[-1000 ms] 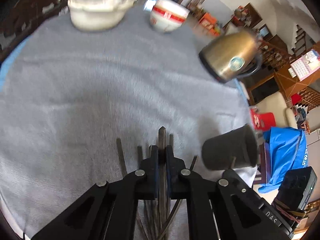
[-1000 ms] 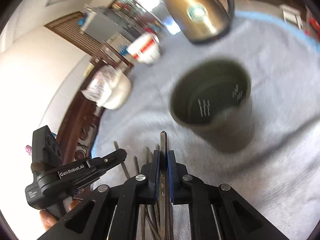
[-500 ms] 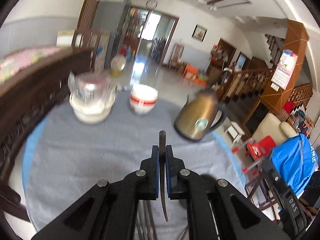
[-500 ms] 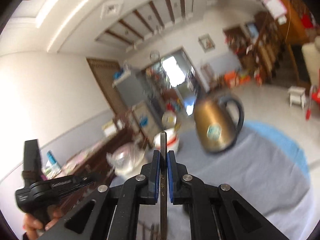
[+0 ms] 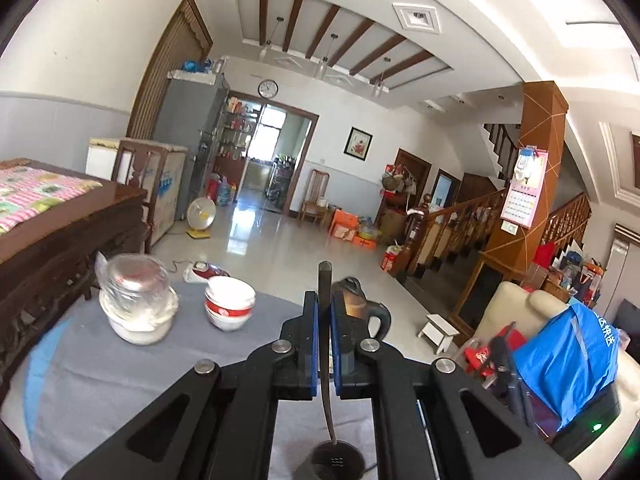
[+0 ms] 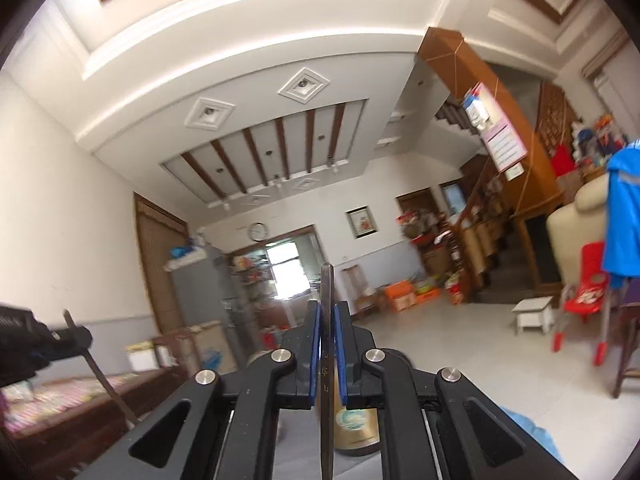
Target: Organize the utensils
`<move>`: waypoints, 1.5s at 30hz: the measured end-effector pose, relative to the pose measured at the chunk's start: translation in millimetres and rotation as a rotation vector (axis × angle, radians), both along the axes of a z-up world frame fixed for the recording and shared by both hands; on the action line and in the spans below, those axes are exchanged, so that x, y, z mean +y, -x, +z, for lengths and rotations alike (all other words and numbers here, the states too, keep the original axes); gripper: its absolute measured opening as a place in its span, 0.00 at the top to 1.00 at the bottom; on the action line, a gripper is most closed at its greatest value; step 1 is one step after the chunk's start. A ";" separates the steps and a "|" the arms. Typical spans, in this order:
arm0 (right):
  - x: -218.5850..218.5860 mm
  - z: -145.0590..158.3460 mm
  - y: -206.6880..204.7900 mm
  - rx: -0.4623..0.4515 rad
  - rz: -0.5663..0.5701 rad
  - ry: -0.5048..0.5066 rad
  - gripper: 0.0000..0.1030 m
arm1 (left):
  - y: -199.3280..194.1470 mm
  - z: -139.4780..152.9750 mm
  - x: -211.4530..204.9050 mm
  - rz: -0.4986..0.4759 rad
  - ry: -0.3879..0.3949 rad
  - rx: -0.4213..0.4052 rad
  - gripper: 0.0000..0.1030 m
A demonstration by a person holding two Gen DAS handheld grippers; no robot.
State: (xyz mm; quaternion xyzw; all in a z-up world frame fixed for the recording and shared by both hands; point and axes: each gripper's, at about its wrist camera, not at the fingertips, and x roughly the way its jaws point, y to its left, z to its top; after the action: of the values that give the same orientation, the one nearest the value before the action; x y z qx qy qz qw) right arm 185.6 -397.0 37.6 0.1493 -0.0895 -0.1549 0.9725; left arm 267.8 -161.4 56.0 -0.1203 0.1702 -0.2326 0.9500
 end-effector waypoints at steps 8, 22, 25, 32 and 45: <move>16.0 -29.3 -41.2 0.165 0.061 0.027 0.92 | -26.8 -64.5 -37.4 -0.027 -0.105 0.149 0.94; -16.7 -49.2 60.7 0.191 0.287 -0.176 0.48 | 8.1 -61.4 51.7 0.118 -0.248 0.103 0.39; -11.7 -57.7 73.9 0.253 0.326 -0.171 0.50 | 2.4 -77.6 85.6 0.182 -0.235 0.182 0.39; 7.2 -122.3 23.0 0.707 0.445 -0.315 0.63 | -24.5 -165.6 124.9 0.207 -0.256 0.566 0.39; 22.3 -208.8 -34.5 1.107 0.385 -0.499 0.64 | -62.2 -237.1 93.8 0.104 -0.318 0.910 0.48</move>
State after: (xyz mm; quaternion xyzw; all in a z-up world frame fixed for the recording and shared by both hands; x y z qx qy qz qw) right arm 220.1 -374.7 -171.3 0.2824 0.4937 -0.0478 0.8211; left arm 330.0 -67.6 -181.1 -0.0714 0.5956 -0.0796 0.7962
